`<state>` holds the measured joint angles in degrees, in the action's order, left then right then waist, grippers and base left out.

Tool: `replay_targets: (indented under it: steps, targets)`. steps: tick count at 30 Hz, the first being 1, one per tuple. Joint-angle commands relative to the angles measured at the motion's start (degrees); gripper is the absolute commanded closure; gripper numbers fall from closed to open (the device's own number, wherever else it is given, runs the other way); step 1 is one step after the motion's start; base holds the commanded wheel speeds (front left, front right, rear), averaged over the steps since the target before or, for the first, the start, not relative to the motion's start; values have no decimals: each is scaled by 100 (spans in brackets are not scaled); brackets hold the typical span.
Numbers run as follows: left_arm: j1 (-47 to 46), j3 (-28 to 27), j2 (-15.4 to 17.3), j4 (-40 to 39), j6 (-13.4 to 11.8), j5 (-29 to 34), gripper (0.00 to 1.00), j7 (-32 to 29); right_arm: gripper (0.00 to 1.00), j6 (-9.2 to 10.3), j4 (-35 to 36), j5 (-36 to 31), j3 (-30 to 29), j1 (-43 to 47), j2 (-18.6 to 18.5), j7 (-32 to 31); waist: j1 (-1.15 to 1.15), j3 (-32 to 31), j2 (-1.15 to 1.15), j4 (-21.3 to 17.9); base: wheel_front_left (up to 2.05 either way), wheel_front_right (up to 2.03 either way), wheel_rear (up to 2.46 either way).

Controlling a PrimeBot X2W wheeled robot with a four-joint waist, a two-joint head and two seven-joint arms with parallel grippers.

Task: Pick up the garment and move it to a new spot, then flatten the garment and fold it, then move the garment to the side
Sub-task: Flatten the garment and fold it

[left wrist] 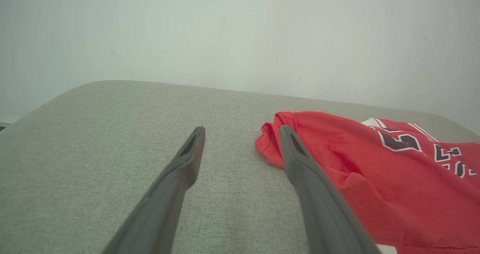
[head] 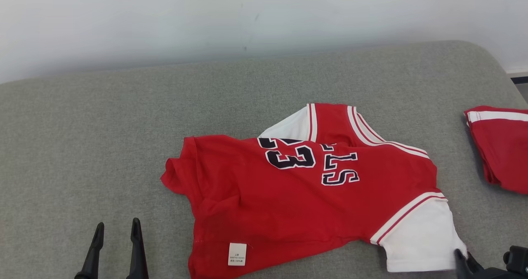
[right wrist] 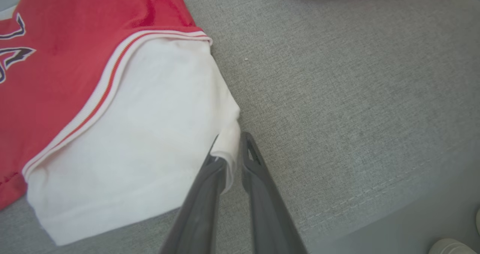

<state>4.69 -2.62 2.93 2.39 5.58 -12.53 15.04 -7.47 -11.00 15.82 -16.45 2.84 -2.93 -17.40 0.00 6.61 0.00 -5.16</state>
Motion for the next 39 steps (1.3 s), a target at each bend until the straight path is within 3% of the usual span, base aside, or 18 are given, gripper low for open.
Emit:
replay_targets:
  steps: [1,6,15,24,39]
  targets:
    - [-26,-7,-7,15,7,28,0,17,0,-1,-62,17,16,28,2,72,0,-19,0,10,0,0,0]
    - [60,-39,-7,55,-8,14,0,17,0,-1,-19,-177,30,-72,4,437,0,-108,0,50,0,0,0]
    - [196,-15,-7,196,-40,-38,0,17,0,-1,507,-443,707,4,4,1620,0,-392,0,117,0,0,0]
    - [420,-92,-7,248,-93,-60,0,17,0,-1,584,-631,1564,90,-381,2969,0,-718,0,148,0,0,0]
    - [722,-184,-7,386,-80,-2,0,17,0,-1,375,-857,1872,287,-519,3256,0,-1039,0,140,0,0,0]
